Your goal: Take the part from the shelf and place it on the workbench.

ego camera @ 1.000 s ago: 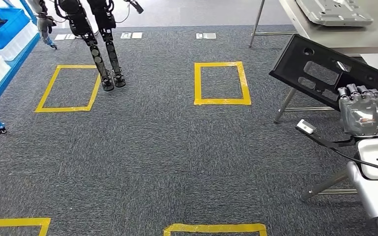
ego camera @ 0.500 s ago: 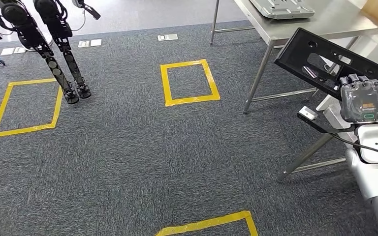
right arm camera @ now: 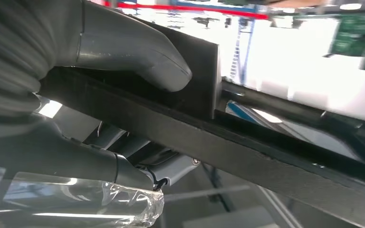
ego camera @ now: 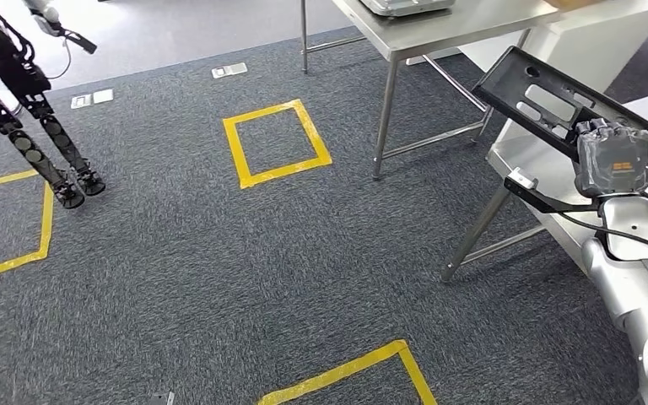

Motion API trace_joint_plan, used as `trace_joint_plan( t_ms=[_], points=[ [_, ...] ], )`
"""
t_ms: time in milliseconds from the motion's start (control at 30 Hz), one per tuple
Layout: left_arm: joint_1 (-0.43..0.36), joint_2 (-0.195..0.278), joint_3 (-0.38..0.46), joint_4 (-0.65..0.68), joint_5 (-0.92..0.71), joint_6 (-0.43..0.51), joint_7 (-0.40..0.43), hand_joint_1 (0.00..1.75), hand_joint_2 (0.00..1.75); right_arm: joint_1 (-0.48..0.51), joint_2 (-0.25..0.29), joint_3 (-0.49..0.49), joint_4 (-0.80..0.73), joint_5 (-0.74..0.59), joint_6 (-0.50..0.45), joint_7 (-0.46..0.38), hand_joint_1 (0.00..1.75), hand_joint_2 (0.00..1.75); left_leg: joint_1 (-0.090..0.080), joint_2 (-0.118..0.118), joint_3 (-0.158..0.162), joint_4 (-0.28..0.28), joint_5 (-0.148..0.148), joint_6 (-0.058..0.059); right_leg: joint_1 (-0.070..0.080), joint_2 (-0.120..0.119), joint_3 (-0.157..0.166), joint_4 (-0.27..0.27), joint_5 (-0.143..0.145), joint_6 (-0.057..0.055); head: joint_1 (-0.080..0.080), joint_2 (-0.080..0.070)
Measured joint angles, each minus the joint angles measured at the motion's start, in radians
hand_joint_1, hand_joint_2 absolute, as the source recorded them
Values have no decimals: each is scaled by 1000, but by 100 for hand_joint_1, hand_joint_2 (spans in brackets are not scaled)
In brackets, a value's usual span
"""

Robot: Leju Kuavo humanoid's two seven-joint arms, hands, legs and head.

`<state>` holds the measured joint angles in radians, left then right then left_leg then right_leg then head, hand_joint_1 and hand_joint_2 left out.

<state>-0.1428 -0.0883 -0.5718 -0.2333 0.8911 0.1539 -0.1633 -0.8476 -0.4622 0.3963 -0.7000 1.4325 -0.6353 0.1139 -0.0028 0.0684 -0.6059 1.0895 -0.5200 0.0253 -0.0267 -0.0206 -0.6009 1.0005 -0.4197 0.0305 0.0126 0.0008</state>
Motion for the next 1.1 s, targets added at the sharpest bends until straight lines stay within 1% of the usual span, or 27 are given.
trace_joint_plan(
  t_ms=[67,100,133,167,200,267,300,333,400,433,500,533,567,633,667,700,733,767,800,833,867,900,933,967,1000,1067,1100],
  points=[
    [1,1,0,-1,0,-3,-6,0,175,-7,7,6,12,-13,-1,-9,175,175,2,-57,-64,137,-67,-2,2,26,-1,0,1,-12,-1,0],
    [2,1,0,-1,0,-4,-7,0,175,-8,11,9,19,-20,-1,-17,175,175,3,-68,-96,198,-88,-1,5,41,-1,0,1,-13,-2,0],
    [2,1,0,-1,0,-5,-7,0,175,-8,13,11,26,-26,-1,-24,175,175,3,-71,-115,228,-89,1,7,57,-1,1,1,-13,-2,0],
    [2,2,0,-1,0,-6,-7,0,175,-8,14,14,31,-32,-1,-30,175,175,3,-73,-116,219,-70,3,8,72,-1,2,1,-13,-2,0],
    [2,2,0,-1,-1,-7,-7,0,175,-8,14,16,36,-36,-1,-34,175,175,4,-78,-97,170,-34,6,8,87,-1,3,1,-13,-2,0],
    [2,4,0,-2,-1,-9,-7,0,175,-9,15,18,43,-43,-1,-35,175,175,9,-112,-35,29,38,10,10,115,-3,7,1,-12,-2,0],
    [2,5,0,-2,-2,-10,-7,0,175,-10,16,18,46,-45,-1,-35,175,175,11,-126,-12,-22,58,11,12,127,-6,9,1,-10,-1,0],
    [1,6,0,-2,-4,-11,-6,0,175,-9,16,19,48,-47,-1,-34,175,175,10,-134,-1,-47,63,11,13,139,-10,9,3,-7,-1,0],
    [1,6,0,-3,-6,-12,-4,0,175,-4,13,21,52,-47,-1,-31,175,175,6,-116,4,-56,64,16,14,160,-17,2,8,6,-1,0],
    [-1,6,0,-4,-7,-12,-4,0,175,0,9,22,54,-46,-1,-30,175,175,5,-105,7,-62,68,23,13,151,-22,5,7,12,-1,0],
    [-2,6,0,-5,-9,-12,-4,0,175,4,0,24,58,-45,-1,-26,175,175,6,-83,13,-77,77,36,17,98,-51,54,-17,14,2,0],
    [-1,7,0,-6,-9,-12,-4,0,175,5,-1,26,60,-46,-1,-25,175,175,6,-72,14,-81,79,40,16,64,-79,110,-42,12,5,0],
    [0,7,0,-6,-9,-13,-4,0,175,6,-2,27,61,-46,-1,-24,175,175,5,-60,14,-82,79,42,16,45,-114,180,-70,11,7,0],
    [1,7,-1,-6,-9,-14,-4,0,175,14,-1,30,64,-46,-1,-23,175,175,3,-34,12,-81,78,42,12,34,-164,284,-103,19,8,0],
    [1,7,-1,-6,-9,-15,-4,0,175,18,-2,31,66,-47,-1,-24,175,175,3,-22,12,-81,77,41,9,30,-162,283,-98,27,9,0],
    [1,7,-1,-6,-10,-17,-4,0,175,20,-3,32,68,-50,-1,-24,175,175,4,-9,12,-81,75,40,5,22,-137,236,-78,37,9,0],
    [1,6,-1,-6,-10,-19,-5,0,175,22,-6,32,69,-54,-1,-24,175,175,4,2,13,-80,73,37,2,3,-94,157,-50,48,9,0],
    [1,7,-2,-6,-11,-22,-6,0,175,24,-9,31,70,-60,-1,-23,175,175,1,13,15,-80,71,33,2,-25,-55,84,-25,52,9,0],
    [1,7,-3,-6,-12,-24,-7,0,175,27,-12,31,69,-65,-1,-21,175,175,-2,23,19,-79,68,27,6,-48,-25,27,-6,52,10,0],
    [2,7,-4,-6,-12,-25,-8,0,175,33,-16,31,67,-70,-1,-17,175,175,-5,33,23,-79,64,22,10,-61,-9,-2,3,45,10,0],
    [2,8,-5,-6,-13,-26,-8,0,175,42,-19,30,66,-72,-1,-12,175,175,-7,44,27,-80,61,17,16,-60,-8,-6,5,37,9,0],
    [3,8,-7,-6,-13,-27,-8,0,175,52,-23,29,63,-73,-1,-8,175,175,-7,55,31,-81,57,12,17,-45,-7,-8,7,29,9,0],
    [3,8,-9,-6,-15,-28,-8,0,175,62,-28,27,60,-74,-1,-4,175,175,-4,59,32,-79,52,6,11,-31,-6,-9,8,21,7,0],
    [3,8,-11,-6,-17,-29,-8,0,175,70,-33,25,56,-73,-1,-2,175,175,-1,45,30,-68,41,1,6,-18,-6,-9,10,13,6,0],
    [3,9,-12,-6,-18,-31,-8,0,175,75,-37,23,53,-73,-1,-1,175,175,2,20,18,-37,19,-4,1,-6,-5,-10,12,4,5,0],
    [6,10,-17,-6,-22,-36,-7,0,175,82,-37,21,47,-74,-1,-1,175,175,6,-44,-37,89,-50,-10,-1,21,-5,-10,14,-10,2,0],
    [8,10,-21,-6,-25,-38,-6,0,175,88,-36,20,44,-75,-1,-1,175,175,6,-61,-72,162,-80,-11,0,36,-5,-10,14,-14,1,0]
  ],
)
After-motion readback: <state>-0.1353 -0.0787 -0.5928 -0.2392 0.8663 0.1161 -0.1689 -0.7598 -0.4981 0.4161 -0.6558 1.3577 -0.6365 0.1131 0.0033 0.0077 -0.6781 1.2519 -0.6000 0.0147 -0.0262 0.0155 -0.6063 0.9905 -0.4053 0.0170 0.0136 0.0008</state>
